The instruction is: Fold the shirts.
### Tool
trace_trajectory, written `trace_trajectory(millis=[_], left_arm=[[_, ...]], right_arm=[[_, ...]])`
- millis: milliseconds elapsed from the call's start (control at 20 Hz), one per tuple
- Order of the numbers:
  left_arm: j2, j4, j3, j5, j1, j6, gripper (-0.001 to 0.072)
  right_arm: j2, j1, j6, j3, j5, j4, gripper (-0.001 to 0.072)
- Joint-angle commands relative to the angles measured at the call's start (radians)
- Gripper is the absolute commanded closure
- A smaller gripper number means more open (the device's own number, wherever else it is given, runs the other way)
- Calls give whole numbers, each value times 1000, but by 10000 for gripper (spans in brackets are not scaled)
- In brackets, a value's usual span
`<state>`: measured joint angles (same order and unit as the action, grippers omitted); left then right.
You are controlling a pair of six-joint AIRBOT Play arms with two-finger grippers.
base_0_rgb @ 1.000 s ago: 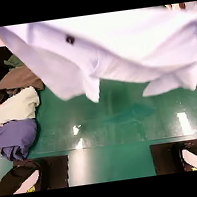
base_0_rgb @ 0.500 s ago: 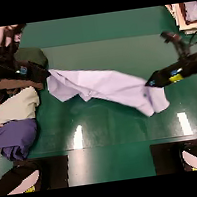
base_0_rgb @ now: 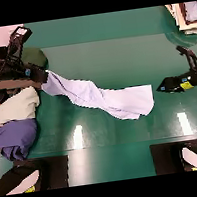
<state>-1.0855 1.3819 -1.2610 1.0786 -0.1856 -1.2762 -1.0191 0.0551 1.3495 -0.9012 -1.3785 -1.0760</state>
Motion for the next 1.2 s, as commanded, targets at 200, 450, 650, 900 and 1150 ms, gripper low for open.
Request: trace_trajectory(millis=[200,450,650,900,1150], left_arm=[[-1,13,3,-42,1,0,682],[-1,13,3,-47,1,0,682],[-1,13,3,-46,1,0,682],[-1,13,3,-45,1,-11,682],[61,151,-166,-59,1,-78,682]], right_arm=[[-256,188,-143,87,138,167,262],[-399,88,-143,-7,145,164,262],[-458,-10,-142,-40,212,161,280],[-485,-79,-147,-97,280,159,697],[-284,-42,-144,-357,238,159,699]])
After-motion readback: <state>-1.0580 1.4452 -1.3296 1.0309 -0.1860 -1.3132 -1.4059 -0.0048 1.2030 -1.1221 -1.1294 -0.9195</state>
